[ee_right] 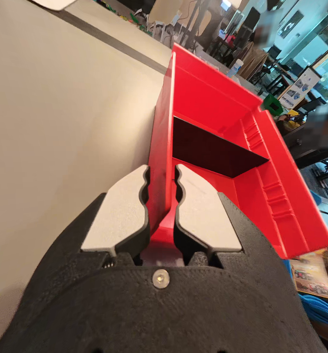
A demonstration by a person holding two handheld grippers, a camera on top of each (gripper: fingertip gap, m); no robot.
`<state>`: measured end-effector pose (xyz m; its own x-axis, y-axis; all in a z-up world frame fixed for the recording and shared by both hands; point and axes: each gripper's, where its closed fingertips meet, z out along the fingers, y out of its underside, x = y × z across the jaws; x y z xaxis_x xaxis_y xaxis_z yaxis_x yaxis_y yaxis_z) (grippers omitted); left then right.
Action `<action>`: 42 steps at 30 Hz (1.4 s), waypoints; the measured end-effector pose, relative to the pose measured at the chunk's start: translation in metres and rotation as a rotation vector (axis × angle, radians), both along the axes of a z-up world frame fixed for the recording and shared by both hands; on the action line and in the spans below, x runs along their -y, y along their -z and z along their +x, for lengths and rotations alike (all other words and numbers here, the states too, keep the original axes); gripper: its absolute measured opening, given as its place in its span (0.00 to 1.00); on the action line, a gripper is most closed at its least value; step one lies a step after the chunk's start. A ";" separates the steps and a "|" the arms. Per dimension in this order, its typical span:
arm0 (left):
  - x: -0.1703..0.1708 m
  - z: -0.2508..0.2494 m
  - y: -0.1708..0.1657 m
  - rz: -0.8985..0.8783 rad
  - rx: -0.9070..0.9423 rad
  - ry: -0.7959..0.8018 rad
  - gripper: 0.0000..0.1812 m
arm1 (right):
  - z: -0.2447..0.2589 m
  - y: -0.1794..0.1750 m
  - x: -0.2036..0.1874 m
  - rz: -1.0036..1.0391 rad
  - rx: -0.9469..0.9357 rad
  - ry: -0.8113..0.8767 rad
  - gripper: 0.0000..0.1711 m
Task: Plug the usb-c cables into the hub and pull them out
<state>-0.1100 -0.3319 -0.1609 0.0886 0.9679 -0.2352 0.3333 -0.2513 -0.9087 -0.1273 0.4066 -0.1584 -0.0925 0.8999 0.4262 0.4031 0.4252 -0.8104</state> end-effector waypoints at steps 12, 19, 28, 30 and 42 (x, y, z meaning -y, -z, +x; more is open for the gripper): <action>-0.036 0.015 -0.052 0.115 -0.123 0.139 0.31 | 0.013 -0.022 0.146 -0.168 0.034 -0.169 0.14; -0.046 0.007 -0.057 0.090 -0.048 0.206 0.31 | -0.019 0.057 0.230 -0.226 0.274 -0.253 0.15; -0.014 0.029 -0.055 0.061 0.054 0.204 0.30 | -0.025 0.068 0.239 -0.223 0.355 -0.279 0.16; -0.009 0.031 -0.051 0.057 0.075 0.196 0.30 | -0.025 0.072 0.239 -0.219 0.382 -0.278 0.16; -0.008 0.015 -0.048 0.042 0.129 0.206 0.30 | -0.024 0.075 0.241 -0.252 0.414 -0.289 0.15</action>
<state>-0.0951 -0.3243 -0.1132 0.3118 0.9350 -0.1688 0.3934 -0.2888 -0.8728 -0.1514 0.1660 -0.2336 -0.4641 0.8824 0.0771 0.6049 0.3793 -0.7002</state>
